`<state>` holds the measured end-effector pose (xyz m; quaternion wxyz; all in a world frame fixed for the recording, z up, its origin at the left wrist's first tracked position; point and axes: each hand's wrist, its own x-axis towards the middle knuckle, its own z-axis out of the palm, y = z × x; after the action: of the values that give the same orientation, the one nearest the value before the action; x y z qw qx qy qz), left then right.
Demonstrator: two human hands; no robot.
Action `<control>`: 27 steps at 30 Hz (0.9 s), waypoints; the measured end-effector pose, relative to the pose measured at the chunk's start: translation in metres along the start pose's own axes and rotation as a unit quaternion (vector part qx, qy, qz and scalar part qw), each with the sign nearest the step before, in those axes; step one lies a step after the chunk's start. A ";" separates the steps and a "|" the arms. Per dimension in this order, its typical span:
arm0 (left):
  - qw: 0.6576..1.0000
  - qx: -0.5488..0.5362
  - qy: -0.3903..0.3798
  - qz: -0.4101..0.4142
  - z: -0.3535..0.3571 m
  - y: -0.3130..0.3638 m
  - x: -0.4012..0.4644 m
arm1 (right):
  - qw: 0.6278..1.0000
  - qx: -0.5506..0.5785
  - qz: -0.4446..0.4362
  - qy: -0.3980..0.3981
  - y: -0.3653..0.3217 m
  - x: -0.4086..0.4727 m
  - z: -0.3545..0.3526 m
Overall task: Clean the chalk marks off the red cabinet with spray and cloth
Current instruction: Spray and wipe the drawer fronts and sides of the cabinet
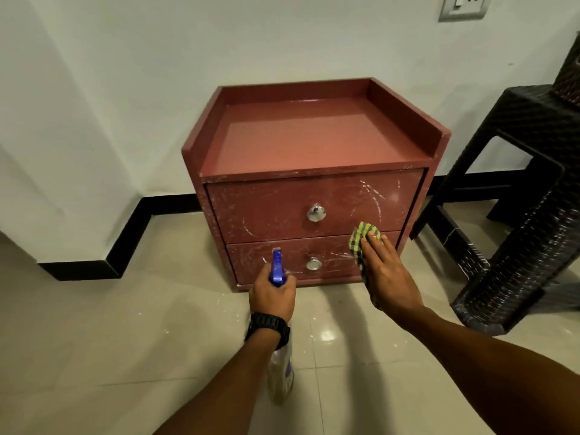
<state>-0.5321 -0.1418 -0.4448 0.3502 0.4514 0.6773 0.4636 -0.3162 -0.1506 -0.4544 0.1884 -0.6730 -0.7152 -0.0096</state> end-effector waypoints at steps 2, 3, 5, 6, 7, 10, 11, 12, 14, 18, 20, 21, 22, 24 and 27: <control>1.000 0.001 0.004 -0.004 -0.002 0.004 0.001 | 0.999 0.002 0.040 -0.005 -0.003 -0.002 -0.004; 1.000 -0.009 0.004 -0.010 -0.004 0.004 0.003 | 0.998 0.012 0.060 0.001 -0.006 -0.005 -0.004; 0.997 -0.058 0.012 -0.042 -0.006 -0.002 0.005 | 0.996 0.025 0.082 0.013 -0.009 -0.011 -0.003; 0.994 -0.084 0.026 -0.069 -0.007 -0.005 0.006 | 0.995 0.032 0.090 0.015 -0.009 -0.012 -0.002; 0.988 -0.108 0.043 -0.102 -0.008 -0.010 0.007 | 0.994 0.038 0.101 0.016 -0.008 -0.013 0.000; 0.963 -0.176 0.082 -0.187 -0.015 -0.024 0.010 | 0.987 0.064 0.143 0.031 -0.007 -0.019 0.007; 0.956 -0.196 0.085 -0.202 -0.017 -0.028 0.011 | 0.984 0.069 0.156 0.043 -0.006 -0.018 0.007; 0.949 -0.215 0.086 -0.215 -0.018 -0.034 0.012 | 0.982 0.070 0.167 0.057 -0.006 -0.017 0.009; 0.937 -0.240 0.087 -0.237 -0.019 -0.050 0.013 | 0.979 0.068 0.176 0.077 -0.005 -0.016 0.012; 0.924 -0.251 0.093 -0.274 -0.012 -0.073 0.003 | 0.974 0.077 0.195 0.084 -0.006 -0.019 0.019; 0.917 -0.261 0.091 -0.287 -0.004 -0.078 -0.004 | 0.974 0.080 0.195 0.083 -0.009 -0.023 0.024; 0.914 -0.269 0.088 -0.291 0.000 -0.080 -0.007 | 0.974 0.084 0.194 0.085 -0.010 -0.024 0.025; 0.912 -0.274 0.081 -0.293 0.005 -0.081 -0.010 | 0.974 0.086 0.193 0.087 -0.011 -0.025 0.027; 0.911 -0.279 0.064 -0.297 0.016 -0.082 -0.017 | 0.973 0.085 0.193 0.094 -0.009 -0.026 0.031; 0.909 -0.287 0.035 -0.301 0.035 -0.076 -0.028 | 0.970 0.091 0.199 0.107 -0.004 -0.031 0.034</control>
<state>-0.5133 -0.1696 -0.5262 0.5633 0.0896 0.6307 0.5262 -0.3276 -0.1714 -0.4934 0.3220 -0.7767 -0.5410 0.0214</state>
